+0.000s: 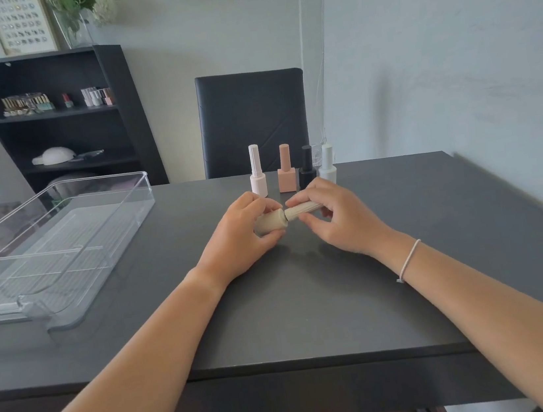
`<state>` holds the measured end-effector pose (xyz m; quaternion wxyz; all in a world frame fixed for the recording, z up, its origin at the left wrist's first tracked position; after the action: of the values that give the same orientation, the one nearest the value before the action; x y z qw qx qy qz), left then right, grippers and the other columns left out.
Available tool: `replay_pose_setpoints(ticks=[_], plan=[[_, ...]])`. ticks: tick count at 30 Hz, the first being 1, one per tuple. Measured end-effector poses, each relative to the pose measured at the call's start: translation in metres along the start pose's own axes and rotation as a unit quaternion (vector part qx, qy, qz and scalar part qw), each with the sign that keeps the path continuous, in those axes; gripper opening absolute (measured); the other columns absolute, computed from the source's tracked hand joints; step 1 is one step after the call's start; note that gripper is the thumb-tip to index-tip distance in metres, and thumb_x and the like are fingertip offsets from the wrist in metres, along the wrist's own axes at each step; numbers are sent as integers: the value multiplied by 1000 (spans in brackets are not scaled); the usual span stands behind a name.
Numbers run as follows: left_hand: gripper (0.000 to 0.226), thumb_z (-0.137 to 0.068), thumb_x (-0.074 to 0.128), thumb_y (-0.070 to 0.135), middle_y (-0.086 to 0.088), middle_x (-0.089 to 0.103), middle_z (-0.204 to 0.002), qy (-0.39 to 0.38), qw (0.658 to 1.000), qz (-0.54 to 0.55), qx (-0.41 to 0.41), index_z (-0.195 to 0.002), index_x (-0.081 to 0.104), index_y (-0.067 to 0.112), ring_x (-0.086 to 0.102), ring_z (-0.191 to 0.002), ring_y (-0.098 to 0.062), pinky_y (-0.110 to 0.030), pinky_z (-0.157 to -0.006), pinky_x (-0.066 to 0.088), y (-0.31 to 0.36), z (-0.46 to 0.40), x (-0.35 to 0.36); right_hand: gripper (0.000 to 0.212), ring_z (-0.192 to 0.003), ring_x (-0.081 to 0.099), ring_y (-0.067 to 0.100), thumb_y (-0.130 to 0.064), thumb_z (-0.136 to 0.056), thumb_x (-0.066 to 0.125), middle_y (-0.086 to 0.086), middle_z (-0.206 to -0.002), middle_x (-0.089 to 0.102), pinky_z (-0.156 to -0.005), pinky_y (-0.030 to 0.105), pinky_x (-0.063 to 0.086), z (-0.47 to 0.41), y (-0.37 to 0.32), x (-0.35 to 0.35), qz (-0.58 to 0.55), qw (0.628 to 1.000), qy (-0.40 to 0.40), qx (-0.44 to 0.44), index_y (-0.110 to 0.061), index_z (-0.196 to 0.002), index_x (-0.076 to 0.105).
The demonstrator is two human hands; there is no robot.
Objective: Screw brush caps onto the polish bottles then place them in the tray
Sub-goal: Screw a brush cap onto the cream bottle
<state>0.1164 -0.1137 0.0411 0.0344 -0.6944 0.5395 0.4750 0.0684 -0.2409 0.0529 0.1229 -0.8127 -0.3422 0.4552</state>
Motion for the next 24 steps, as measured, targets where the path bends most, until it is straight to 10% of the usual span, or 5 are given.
replay_pose_setpoints(ticks=[24], plan=[[26, -76, 70, 17, 3, 57, -99, 3, 1000, 2, 3, -101, 64, 16, 49, -90, -9, -10, -71, 36, 4, 2, -1, 14, -50, 38, 7, -29, -87, 57, -12, -60, 45, -51, 20, 30, 2, 11, 2, 7, 999, -10, 51, -18, -87, 49]])
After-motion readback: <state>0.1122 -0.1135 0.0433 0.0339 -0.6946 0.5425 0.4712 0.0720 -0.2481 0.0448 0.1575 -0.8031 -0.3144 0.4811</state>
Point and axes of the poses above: each hand's wrist, its own z-axis away from the middle knuckle, its own x-axis out of the palm, y = z × x, the point moved 8 cm from there along -z, towards the middle knuckle
